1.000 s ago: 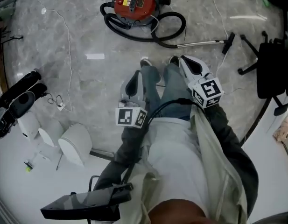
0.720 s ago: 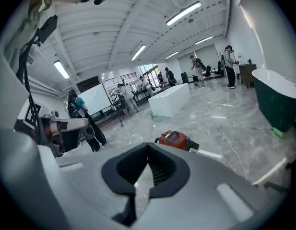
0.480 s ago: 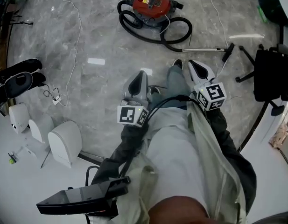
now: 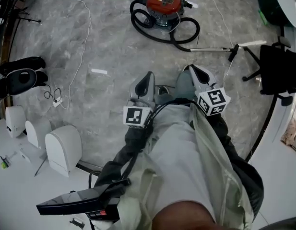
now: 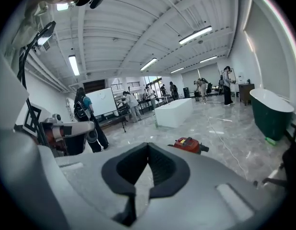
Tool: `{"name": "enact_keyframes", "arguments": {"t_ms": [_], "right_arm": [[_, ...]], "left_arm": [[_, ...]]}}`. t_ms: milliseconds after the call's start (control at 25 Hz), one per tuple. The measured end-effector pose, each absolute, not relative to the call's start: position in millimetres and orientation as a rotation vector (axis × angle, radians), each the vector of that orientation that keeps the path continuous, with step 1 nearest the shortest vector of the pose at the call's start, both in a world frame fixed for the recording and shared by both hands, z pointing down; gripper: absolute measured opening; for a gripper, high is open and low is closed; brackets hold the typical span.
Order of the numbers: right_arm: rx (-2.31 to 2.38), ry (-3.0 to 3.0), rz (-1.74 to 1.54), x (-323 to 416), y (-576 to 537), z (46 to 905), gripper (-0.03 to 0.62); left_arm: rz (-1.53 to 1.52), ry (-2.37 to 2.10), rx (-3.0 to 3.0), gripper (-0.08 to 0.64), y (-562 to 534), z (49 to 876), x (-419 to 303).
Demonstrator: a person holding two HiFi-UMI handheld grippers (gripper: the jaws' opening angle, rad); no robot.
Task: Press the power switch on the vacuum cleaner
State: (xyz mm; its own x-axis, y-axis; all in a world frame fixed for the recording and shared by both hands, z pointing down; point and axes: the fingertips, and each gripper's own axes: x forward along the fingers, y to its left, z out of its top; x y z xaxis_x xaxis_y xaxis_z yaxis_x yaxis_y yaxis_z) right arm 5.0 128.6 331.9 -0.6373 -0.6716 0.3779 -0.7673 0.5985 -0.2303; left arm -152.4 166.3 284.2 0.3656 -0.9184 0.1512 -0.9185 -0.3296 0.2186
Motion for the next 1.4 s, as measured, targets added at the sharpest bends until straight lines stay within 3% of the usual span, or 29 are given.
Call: {"name": "enact_keyframes", "arguments": {"t_ms": [560,1400], "right_arm": [[1.147,-2.600,0.371,9.9,191.9,301.3,0.002],[1.198,-2.648,0.371,144.5,279.0,292.6,0.002]], "left_arm": [[-0.045,-1.576,2.385,0.003,196.3,285.2,-132.0],[0.102,-1.578,2.382,0.003,279.9,305.2,1.3]]}}
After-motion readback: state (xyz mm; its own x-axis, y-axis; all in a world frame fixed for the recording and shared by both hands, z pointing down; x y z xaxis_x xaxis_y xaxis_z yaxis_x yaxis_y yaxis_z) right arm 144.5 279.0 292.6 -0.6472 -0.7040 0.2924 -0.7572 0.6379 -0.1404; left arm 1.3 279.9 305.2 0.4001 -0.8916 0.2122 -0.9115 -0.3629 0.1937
